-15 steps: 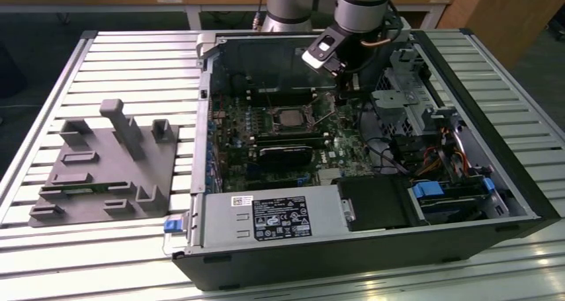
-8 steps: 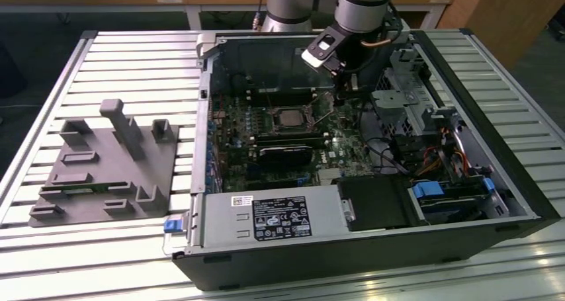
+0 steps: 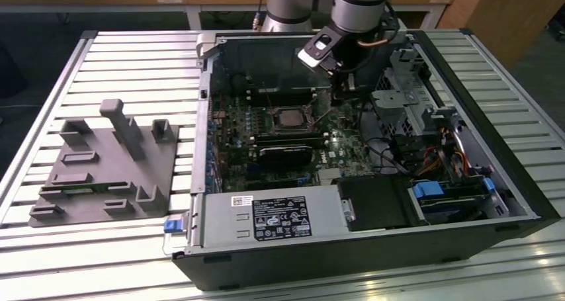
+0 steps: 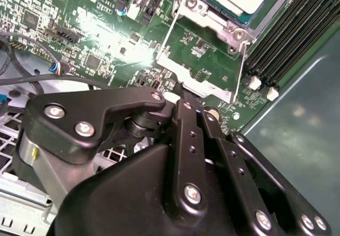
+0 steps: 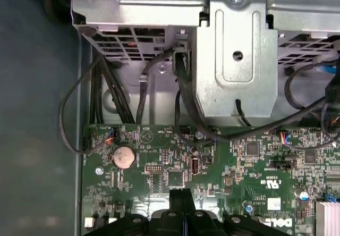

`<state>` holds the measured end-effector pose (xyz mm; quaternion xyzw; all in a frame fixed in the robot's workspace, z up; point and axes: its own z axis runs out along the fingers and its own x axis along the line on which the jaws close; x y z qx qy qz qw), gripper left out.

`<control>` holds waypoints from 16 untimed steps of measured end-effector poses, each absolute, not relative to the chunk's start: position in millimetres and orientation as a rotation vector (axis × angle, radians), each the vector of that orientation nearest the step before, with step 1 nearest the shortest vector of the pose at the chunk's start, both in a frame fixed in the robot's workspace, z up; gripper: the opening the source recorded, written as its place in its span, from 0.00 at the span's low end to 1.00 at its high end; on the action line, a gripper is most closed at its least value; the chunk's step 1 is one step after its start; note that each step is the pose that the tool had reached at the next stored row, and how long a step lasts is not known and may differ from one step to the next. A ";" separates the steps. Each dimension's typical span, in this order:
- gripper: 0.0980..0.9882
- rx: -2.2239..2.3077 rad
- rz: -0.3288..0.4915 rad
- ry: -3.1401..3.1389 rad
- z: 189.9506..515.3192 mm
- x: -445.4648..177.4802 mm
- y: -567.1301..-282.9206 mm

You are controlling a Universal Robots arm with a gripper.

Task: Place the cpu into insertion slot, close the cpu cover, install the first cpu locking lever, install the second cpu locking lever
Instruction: 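Close the cpu cover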

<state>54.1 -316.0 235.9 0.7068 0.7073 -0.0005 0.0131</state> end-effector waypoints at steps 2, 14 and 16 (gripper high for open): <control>0.01 2.202 -0.001 2.204 236.6 51.3 -316.0; 0.01 2.204 0.008 2.206 240.2 30.3 -316.1; 0.01 2.205 0.012 2.206 240.1 25.9 -316.0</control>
